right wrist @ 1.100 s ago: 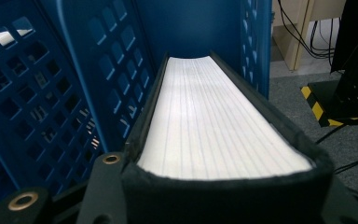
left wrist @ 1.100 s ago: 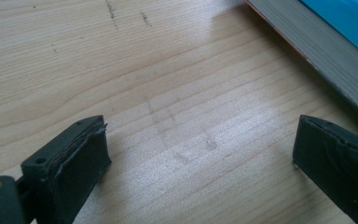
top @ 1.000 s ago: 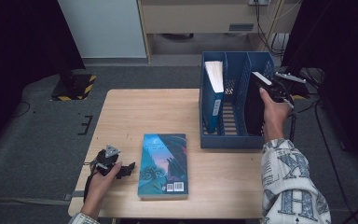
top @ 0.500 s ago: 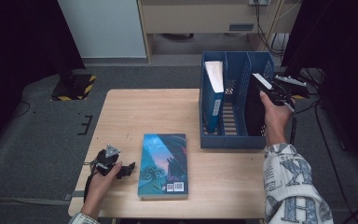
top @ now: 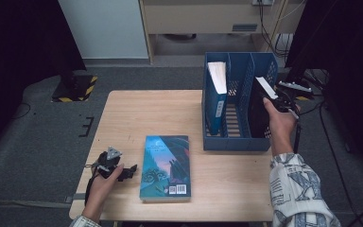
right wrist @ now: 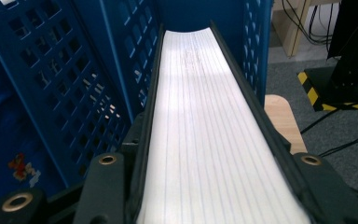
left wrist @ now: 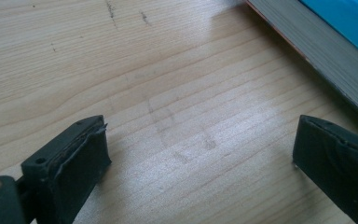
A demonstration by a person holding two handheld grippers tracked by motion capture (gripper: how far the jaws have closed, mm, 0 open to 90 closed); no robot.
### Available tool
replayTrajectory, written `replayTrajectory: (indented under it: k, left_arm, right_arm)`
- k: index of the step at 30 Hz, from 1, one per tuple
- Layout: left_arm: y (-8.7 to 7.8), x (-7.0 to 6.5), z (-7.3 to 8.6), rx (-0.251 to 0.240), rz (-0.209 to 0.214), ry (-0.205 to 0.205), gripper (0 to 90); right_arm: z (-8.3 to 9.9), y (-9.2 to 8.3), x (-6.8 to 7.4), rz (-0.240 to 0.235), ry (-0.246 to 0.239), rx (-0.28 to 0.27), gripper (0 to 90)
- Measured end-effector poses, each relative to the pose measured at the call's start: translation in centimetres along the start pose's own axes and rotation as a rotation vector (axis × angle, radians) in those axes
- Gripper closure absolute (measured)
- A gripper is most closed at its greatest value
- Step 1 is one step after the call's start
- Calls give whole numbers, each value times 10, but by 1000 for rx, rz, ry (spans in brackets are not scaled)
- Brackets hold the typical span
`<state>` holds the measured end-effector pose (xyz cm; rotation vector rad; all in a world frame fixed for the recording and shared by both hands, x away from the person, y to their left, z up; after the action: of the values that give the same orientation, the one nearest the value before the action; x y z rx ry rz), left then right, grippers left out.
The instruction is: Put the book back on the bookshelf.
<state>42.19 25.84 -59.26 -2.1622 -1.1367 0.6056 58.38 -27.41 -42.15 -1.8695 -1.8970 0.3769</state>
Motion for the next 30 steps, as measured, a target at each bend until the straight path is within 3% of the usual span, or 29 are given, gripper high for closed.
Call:
replayTrajectory:
  k: [15, 30]
  left_arm:
    - [0, 0, 0, -2, 0, -3, 28]
    - [0, 0, 0, -2, 2, -5, 28]
  right_arm:
    - [11, -10, -4, -22, 57, -1, 473]
    - [5, -9, 3, -24, 38, -15, 437]
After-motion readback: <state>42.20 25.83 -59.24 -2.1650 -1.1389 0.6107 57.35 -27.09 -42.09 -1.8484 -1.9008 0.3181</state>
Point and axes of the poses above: each handheld gripper's, and its own axes: y roughly forward along the jaws, z roughly out of its underside, x roughly to its left, the point moved 8 cm from there along y, roughly forward along the jaws, and after that the axes turned 8 degrees about z, right-handed, at the moved point
